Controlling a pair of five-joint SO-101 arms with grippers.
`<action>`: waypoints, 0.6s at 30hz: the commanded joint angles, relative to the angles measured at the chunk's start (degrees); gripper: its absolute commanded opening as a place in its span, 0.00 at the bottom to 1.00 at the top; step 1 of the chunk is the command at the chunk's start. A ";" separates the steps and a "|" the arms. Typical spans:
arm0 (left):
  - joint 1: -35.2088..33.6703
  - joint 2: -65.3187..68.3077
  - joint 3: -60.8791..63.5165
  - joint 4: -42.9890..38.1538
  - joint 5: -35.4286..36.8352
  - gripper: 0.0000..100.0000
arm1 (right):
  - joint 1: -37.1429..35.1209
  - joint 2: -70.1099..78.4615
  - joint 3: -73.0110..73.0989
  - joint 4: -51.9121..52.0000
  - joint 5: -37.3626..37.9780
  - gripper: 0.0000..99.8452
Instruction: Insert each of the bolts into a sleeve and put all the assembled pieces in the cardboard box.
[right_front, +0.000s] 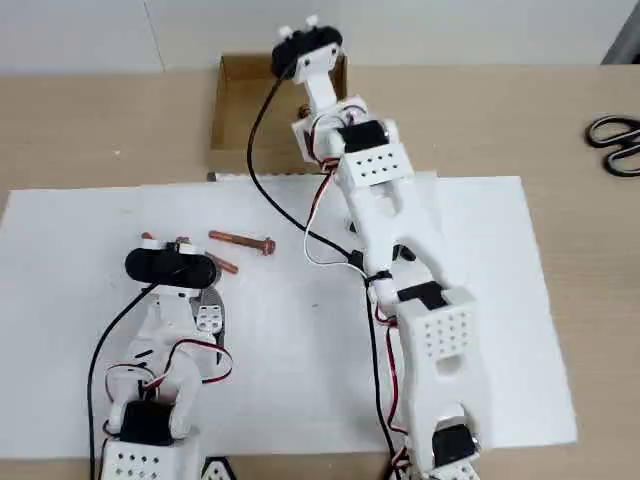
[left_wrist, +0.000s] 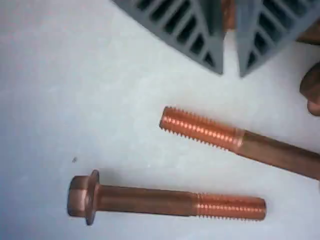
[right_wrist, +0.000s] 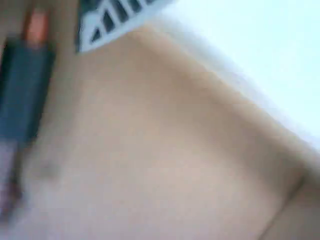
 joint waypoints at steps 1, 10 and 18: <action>-0.18 -0.62 -0.31 -1.05 -0.18 0.01 | -0.31 -9.19 -3.16 10.77 0.18 0.18; -0.26 -0.62 -0.31 -1.05 -0.18 0.01 | -0.31 -15.34 -3.16 38.81 0.35 0.18; -0.26 -0.62 -0.31 -1.05 -0.18 0.01 | -0.84 -15.60 -2.55 41.27 7.21 0.18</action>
